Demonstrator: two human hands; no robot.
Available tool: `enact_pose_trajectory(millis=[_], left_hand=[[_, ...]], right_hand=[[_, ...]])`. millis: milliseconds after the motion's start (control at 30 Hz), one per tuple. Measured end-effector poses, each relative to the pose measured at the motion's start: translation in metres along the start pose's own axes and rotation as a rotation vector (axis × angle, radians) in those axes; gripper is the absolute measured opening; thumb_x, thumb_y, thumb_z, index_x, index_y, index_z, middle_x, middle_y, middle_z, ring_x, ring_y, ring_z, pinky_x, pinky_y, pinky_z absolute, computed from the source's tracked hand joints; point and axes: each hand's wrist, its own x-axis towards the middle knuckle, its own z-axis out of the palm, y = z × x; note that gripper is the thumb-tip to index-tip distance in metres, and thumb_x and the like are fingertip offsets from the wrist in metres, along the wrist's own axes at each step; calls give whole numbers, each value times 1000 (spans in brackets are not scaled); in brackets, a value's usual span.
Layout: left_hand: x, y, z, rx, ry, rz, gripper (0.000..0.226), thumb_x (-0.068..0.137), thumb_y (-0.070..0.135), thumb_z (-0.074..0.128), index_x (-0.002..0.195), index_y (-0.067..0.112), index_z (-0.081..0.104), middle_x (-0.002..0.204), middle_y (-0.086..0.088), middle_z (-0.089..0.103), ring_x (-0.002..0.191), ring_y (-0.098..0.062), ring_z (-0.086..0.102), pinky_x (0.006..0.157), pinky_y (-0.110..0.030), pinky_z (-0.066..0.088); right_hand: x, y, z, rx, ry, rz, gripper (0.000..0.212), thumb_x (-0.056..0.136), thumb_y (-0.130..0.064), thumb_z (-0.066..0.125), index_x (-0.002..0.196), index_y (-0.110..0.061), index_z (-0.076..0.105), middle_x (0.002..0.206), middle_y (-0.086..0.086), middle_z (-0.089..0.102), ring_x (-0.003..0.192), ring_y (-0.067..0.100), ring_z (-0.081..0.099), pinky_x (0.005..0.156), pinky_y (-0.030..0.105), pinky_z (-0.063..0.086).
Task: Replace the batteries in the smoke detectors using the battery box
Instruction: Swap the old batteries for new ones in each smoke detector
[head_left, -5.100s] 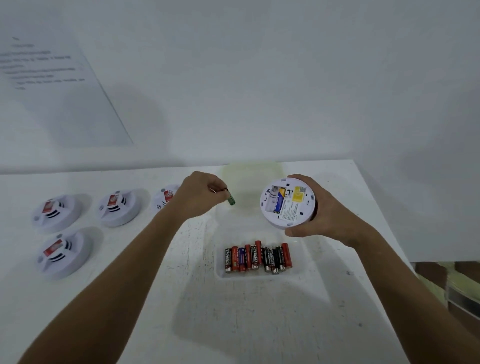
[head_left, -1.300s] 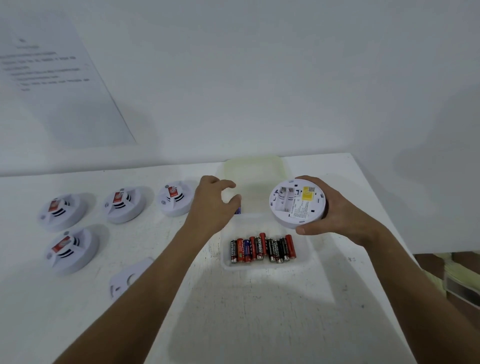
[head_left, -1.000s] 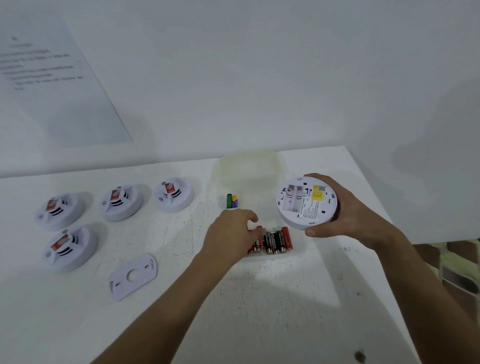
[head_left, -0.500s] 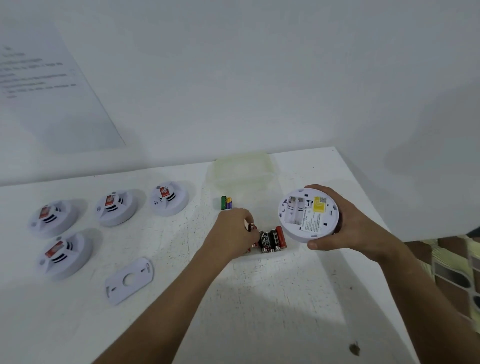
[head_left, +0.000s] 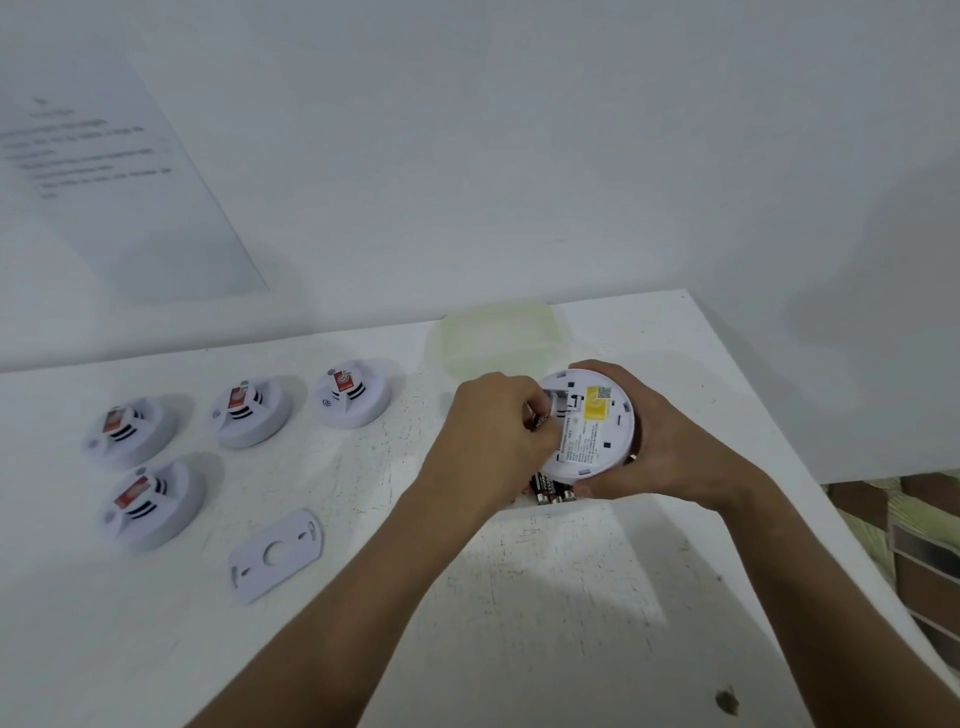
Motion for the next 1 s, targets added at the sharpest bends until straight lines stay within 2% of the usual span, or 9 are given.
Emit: enact_pose_trajectory(millis=[133,200,300,400,567,733,867,933,1000], left_hand=[[-3,-8,-3,-52,-83,19,25,86,43,65,107,30,71,98,4,54,80,-5,56,55,-7,40],[-3,-17,-9,-110,-171,26,40,83,48,68,120,35,65,107,10,51,88,0,57,67,-9,42],[2,-26,-20,-210,-245,10,38,79,47,73,116,45,63,119,15,54,94,2,61,79,-22,53],[6,-28,-26,-421,-278,-89,45,71,35,83,109,44,61,109,11,68,89,-7,70,83,-36,59],[8,-33,-22,-599,-295,-213,77,65,23,89,129,34,48,92,-3,75,86,-19,73,81,-43,59],[9,-34,-17,-704,-251,-249,66,72,15,84,126,30,51,81,-11,69,82,-29,72,75,-39,61],[12,-30,-11,-733,-142,-263,35,88,25,70,120,17,57,83,-10,74,72,-23,73,71,-37,61],[15,-35,-7,-549,-136,-263,30,91,34,64,114,15,60,84,-6,73,64,-18,72,66,-35,60],[18,-44,0,-193,-246,-203,33,89,40,65,115,21,61,87,-1,72,59,-10,68,64,-27,56]], right_hand=[[5,1,-2,-5,-6,-11,95,61,6,90,141,-19,43,131,-3,58,121,19,58,93,33,56],[6,0,-5,15,-6,-11,95,61,3,90,141,-20,44,132,-3,57,123,20,57,92,32,56],[7,-2,-7,42,-34,-2,95,60,-5,89,142,-19,42,134,-1,54,126,22,54,94,36,56],[9,-5,-5,66,-80,6,95,60,-3,88,141,-19,42,132,0,55,124,22,55,93,38,57],[12,-7,-5,67,-116,19,94,59,-3,87,140,-23,42,129,-4,57,124,20,55,94,37,56],[14,-9,-4,58,-127,22,96,58,-1,86,141,-21,43,130,0,58,124,20,56,95,36,56],[9,-9,-14,86,-49,31,93,58,1,86,139,-22,46,129,-4,61,123,15,57,88,27,55],[3,-7,-24,78,-2,38,92,58,-1,86,137,-26,47,128,-9,61,122,10,58,86,25,55],[-4,-5,-33,64,19,49,91,57,-3,86,136,-29,48,129,-11,60,123,10,57,85,27,56]])
